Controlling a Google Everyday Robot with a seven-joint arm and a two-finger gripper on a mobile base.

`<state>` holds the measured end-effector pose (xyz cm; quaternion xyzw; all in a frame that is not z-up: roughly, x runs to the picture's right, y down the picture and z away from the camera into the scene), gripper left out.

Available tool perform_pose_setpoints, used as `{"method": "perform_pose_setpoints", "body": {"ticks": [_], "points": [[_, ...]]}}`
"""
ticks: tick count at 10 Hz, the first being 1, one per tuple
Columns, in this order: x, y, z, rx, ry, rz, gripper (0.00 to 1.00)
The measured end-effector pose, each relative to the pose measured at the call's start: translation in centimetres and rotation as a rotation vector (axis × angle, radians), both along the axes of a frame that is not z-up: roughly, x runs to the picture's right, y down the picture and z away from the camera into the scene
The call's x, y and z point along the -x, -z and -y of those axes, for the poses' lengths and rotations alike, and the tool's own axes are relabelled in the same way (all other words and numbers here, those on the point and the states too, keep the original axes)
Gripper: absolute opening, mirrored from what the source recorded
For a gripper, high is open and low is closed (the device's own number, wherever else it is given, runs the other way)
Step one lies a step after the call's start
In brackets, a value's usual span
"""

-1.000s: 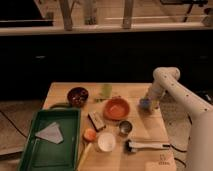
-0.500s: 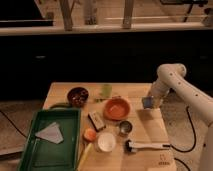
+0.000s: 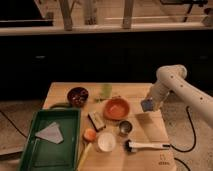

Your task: Place sponge in table surface

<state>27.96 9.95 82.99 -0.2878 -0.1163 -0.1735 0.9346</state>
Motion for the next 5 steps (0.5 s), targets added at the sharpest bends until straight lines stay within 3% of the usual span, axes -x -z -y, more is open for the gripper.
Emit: {"method": "perform_pose_setpoints", "body": {"ticks": [5], "points": [[1.2,-2.0,-3.0,0.030,0.043,0.043,0.00]]}}
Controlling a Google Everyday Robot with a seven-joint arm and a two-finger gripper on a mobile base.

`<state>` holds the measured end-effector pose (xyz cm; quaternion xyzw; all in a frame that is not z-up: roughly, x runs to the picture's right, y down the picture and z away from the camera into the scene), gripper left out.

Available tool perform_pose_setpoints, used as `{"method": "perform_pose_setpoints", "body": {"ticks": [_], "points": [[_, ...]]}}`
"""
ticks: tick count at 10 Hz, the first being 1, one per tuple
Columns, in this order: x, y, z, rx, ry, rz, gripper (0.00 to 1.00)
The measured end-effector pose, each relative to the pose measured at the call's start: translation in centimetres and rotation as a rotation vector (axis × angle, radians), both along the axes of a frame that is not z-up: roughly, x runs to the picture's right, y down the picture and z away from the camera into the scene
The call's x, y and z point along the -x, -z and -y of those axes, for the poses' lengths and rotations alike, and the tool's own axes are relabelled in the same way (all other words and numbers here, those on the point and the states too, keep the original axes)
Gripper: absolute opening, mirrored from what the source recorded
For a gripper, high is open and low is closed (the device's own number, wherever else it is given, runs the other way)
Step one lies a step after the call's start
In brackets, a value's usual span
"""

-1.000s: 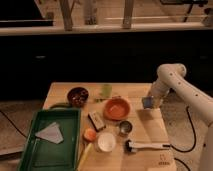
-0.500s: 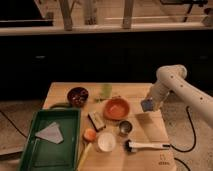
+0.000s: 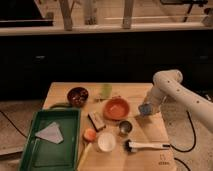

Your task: Place sponge in table surface

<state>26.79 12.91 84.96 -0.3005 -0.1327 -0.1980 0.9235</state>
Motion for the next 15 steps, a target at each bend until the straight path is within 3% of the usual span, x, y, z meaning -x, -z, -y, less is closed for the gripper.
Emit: {"method": "perform_pose_setpoints", "body": {"ticks": [4,6,11,12,14,15], "points": [[0.1,-2.2,-1.7,0.027,-0.002,0.013,0.00],[0.2,-3.0,-2.1,0.036,-0.010,0.021,0.06],[0.2,-3.7,-2.6,0.044,-0.017,0.033,0.53],[0.3,-3.7,-2.6,0.045,-0.014,0.034,0.68],[0.2,-3.6,-2.6,0.048,-0.010,0.032,0.80],[0.3,-3.6,-2.6,0.050,-0.007,0.032,0.80]]}}
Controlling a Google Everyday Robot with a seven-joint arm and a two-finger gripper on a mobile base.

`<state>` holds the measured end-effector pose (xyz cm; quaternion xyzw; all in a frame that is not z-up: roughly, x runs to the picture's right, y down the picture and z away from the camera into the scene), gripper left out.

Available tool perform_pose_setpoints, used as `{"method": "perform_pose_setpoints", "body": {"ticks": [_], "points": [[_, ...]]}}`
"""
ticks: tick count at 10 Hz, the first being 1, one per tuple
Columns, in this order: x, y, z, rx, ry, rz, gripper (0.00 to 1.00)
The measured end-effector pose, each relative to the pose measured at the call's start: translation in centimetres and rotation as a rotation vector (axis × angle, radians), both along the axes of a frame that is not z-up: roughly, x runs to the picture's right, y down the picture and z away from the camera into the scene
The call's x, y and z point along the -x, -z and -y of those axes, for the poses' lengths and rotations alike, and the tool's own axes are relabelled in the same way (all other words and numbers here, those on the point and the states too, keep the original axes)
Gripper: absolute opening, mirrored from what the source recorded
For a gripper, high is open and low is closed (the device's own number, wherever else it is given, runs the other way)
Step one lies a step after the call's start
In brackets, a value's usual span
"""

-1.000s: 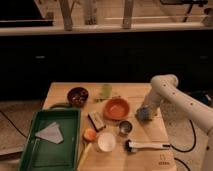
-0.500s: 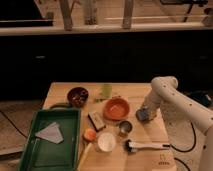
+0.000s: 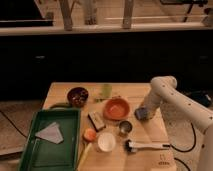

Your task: Place sponge in table surface

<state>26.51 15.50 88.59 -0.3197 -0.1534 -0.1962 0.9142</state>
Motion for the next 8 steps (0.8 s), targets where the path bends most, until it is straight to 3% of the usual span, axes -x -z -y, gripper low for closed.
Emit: {"method": "perform_pose_setpoints", "body": {"ticks": [8], "points": [[-0.25,0.22,0.01,0.010,0.010,-0.001,0.80]]}}
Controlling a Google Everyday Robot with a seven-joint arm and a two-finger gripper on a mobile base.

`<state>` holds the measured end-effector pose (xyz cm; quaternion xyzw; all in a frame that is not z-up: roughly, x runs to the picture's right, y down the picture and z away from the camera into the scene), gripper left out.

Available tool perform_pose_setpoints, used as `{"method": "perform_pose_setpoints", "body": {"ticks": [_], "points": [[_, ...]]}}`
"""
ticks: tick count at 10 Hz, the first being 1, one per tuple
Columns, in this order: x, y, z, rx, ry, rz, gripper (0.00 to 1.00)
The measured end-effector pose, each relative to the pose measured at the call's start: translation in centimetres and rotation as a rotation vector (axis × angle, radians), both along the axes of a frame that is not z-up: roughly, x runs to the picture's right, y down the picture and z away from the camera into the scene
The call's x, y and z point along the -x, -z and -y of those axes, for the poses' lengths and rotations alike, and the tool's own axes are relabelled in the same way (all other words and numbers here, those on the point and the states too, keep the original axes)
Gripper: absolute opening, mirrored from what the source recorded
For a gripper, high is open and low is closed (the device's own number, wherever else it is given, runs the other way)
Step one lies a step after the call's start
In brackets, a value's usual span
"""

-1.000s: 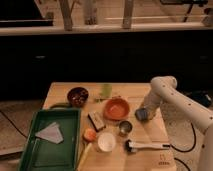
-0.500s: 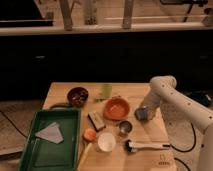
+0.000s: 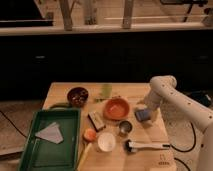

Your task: Place sponge in table surface

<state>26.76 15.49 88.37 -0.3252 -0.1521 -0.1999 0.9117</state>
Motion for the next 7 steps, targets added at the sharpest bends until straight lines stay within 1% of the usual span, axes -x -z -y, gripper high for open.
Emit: {"method": "perform_pose_setpoints", "body": {"ticks": [4,7], "points": [[-0.27,0.01,0.05,-0.002,-0.002,0.001,0.80],[-0.59,0.00,-0.08,0.003,-0.004,-0.007,0.80]]}}
